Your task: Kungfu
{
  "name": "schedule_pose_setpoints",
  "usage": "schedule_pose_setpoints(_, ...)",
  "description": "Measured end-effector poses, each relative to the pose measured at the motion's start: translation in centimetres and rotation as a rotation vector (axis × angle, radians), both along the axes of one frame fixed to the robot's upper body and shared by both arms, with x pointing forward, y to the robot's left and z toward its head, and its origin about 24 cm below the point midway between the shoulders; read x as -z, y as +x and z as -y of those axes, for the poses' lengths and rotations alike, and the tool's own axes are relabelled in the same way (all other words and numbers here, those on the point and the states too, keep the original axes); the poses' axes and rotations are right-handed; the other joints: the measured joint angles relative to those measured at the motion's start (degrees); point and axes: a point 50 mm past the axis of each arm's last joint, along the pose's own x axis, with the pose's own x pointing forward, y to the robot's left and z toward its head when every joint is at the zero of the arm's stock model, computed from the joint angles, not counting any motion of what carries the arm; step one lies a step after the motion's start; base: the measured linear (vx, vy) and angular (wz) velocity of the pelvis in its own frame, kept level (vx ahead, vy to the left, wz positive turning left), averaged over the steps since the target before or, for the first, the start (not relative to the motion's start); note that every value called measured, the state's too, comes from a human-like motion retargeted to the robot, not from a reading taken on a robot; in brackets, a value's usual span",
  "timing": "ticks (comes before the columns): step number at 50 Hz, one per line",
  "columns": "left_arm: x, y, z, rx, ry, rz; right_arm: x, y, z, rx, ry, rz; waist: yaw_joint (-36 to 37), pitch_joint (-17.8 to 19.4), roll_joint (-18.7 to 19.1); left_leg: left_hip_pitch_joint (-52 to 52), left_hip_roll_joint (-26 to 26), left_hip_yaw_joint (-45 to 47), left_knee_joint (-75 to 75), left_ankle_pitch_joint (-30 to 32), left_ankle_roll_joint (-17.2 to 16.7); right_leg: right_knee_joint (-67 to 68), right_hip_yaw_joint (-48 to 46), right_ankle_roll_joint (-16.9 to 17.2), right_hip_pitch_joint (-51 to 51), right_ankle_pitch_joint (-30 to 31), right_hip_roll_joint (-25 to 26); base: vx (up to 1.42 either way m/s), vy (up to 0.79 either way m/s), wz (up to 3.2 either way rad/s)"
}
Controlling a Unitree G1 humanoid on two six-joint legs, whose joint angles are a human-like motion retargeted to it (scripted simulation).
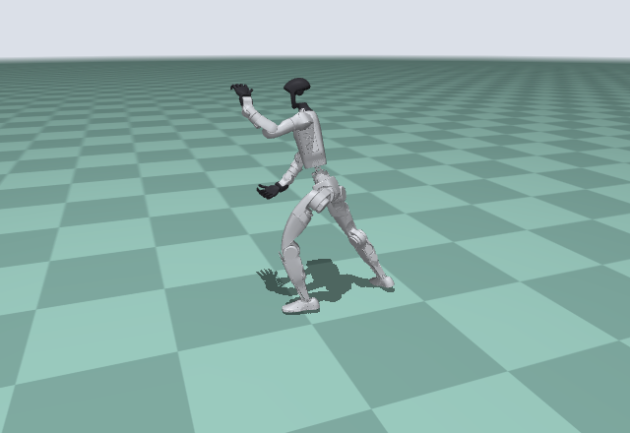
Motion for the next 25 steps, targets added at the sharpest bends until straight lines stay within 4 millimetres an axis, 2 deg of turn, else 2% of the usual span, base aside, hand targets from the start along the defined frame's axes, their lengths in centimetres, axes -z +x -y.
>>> schedule_pose_setpoints(3, 0.1, -0.1, -0.1, 0.003, -0.034, 0.021, -2.2, 2.4, -1.0, -0.037, -0.065, 0.114, 1.4, 0.4, -1.0, 0.1, -0.8, -1.1, 0.0, -0.6, -0.4, -0.5, -1.5, -0.7, 1.5, 1.9, 0.4, 0.09, 0.01, 0.43)
schedule_pose_setpoints(5, 0.3, -0.2, -0.6, -0.005, -0.060, 0.037, -2.9, 3.2, -1.3, -0.036, -0.084, 0.143, 1.2, 0.8, -1.1, 0.6, -1.2, -1.9, -0.5, -0.8, -0.7, -0.5, -2.4, -1.5, 2.1, 3.3, 0.5, 0.03, -0.02, 0.16)
schedule_pose_setpoints(10, 1.4, 0.0, -2.3, -0.055, -0.122, 0.041, -3.5, 3.5, -1.6, 0.009, -0.074, 0.183, 0.5, 1.6, -1.5, 1.8, -0.6, -2.6, -1.5, -0.7, -1.3, 0.4, -5.0, -1.4, 1.7, 6.5, -0.1, 0.01, -0.05, -0.27)
schedule_pose_setpoints(15, 3.7, 0.6, -4.9, -0.129, -0.194, -0.049, -4.6, 4.0, -1.2, 0.011, -0.203, 0.326, -1.9, 1.5, -1.3, 3.1, 0.1, -3.0, -2.9, -0.2, -1.7, 1.1, -4.9, -0.7, 0.5, 7.9, -0.5, -0.02, -0.10, -0.43)
schedule_pose_setpoints(18, 6.2, 1.0, -6.8, -0.157, -0.283, -0.115, -6.8, 5.0, -1.5, 0.014, -0.228, 0.471, -3.3, 1.4, -1.2, 4.9, 0.6, -2.3, -4.7, 0.6, -2.1, 1.3, -4.7, -0.6, -0.3, 7.7, -0.7, -0.06, -0.15, -0.47)
schedule_pose_setpoints(20, 8.3, 1.2, -8.3, -0.177, -0.364, -0.168, -9.0, 5.8, -2.0, 0.012, -0.215, 0.583, -4.1, 1.4, -1.1, 6.4, 1.2, -1.5, -6.3, 1.4, -2.5, 1.5, -4.9, -0.8, -0.8, 7.2, -0.8, -0.09, -0.18, -0.55)
schedule_pose_setpoints(23, 12.5, 1.5, -10.8, -0.218, -0.509, -0.280, -13.4, 7.0, -2.7, 0.012, -0.168, 0.774, -5.2, 1.4, -0.7, 9.2, 2.4, 0.1, -9.2, 2.9, -3.2, 2.0, -4.8, -0.6, -1.7, 6.1, -0.9, -0.16, -0.27, -0.64)
schedule_pose_setpoints(25, 16.2, 1.5, -12.7, -0.247, -0.625, -0.386, -16.9, 7.6, -3.0, 0.019, -0.121, 0.911, -6.0, 1.5, -0.5, 11.5, 3.3, 1.4, -11.3, 4.2, -3.7, 2.7, -3.8, 0.0, -2.5, 5.0, -1.0, -0.13, -0.25, -0.76)
